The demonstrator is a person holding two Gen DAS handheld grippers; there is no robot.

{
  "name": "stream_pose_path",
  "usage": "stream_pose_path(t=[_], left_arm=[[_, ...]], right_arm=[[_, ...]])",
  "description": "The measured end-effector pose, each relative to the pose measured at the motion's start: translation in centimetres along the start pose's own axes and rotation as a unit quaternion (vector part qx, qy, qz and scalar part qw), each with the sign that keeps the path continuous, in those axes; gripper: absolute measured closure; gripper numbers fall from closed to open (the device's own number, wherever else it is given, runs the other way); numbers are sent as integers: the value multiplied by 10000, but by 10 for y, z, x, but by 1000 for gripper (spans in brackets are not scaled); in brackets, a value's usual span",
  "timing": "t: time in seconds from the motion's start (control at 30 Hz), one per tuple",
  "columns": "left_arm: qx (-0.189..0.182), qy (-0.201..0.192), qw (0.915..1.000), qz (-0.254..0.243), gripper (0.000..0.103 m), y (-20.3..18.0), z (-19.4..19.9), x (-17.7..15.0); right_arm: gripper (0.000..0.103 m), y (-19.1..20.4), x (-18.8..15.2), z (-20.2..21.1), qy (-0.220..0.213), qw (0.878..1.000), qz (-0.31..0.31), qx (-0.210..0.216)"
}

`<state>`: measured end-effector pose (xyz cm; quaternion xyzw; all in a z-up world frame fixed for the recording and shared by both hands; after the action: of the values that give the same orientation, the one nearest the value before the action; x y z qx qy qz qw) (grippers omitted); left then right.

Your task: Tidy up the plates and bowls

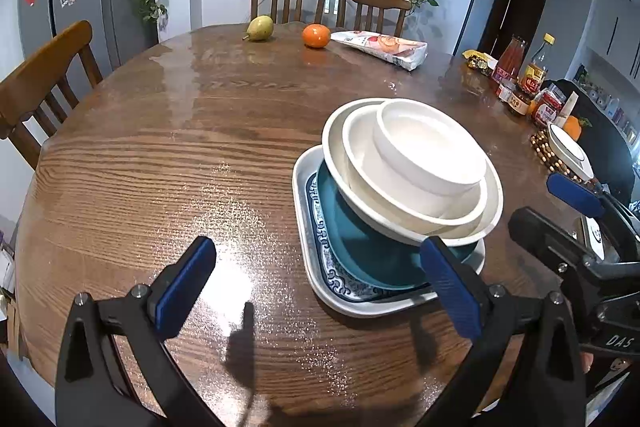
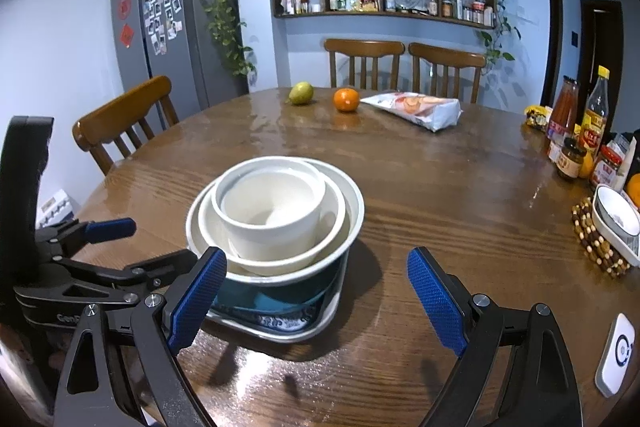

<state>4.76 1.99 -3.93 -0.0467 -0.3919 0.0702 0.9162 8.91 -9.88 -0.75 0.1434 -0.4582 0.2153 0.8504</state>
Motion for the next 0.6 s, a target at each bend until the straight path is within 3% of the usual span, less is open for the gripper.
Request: stream_pose_path(t=[0.6], left_arm=[[7,-8,10000,-85,1,-7,0,-1]], right_arm=[[11,-1,-7,-5,131,9999,23,-5]])
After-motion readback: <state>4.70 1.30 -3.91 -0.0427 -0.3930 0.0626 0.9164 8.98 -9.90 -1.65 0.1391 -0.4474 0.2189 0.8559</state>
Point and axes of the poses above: each gripper's, at about its wrist camera, not at the fingertips, and z roughly against the way its jaws point, y to its left, x to its top, the point moved 3 cm from there along -z, roughly the way its jaws point
